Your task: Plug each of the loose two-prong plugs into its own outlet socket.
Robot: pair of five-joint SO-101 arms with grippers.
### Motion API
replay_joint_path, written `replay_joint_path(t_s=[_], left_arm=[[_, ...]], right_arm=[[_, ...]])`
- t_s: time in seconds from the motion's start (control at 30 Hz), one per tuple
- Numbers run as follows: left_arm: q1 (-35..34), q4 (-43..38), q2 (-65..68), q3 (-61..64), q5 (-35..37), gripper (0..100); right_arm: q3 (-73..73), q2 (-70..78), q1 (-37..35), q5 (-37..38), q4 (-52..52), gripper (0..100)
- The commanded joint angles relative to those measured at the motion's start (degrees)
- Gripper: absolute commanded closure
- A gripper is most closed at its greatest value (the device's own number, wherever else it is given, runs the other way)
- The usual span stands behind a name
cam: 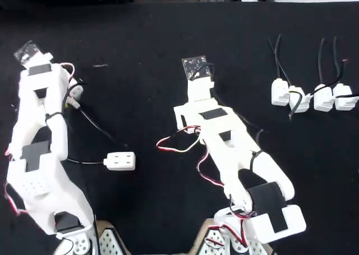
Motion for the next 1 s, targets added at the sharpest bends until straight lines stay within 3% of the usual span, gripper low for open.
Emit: replay_joint_path(t_s=[0.0,0.5,0.6,0.73,0.97], left_arm=[[0.22,4.04,-10.90,-0.13,0.62,97],[0.31,20.31,-24.44,-0.04,0.35,97],[0.31,21.98,-27.08,1.80,-2.90,97],[1.27,19.43,-34.11,10.59,-5.10,97],[7.34,5.98,-50.20,29.23,-11.78,97]], right_arm=[[-1.54,-3.30,0.88,-0.26,-1.49,76.9],[-1.54,-2.95,0.88,-0.26,-1.49,76.9],[-1.54,-2.95,0.88,-0.26,-1.49,76.9],[-1.54,-2.95,0.88,-0.26,-1.49,76.9],[-1.54,-3.03,0.88,-0.26,-1.49,76.9]])
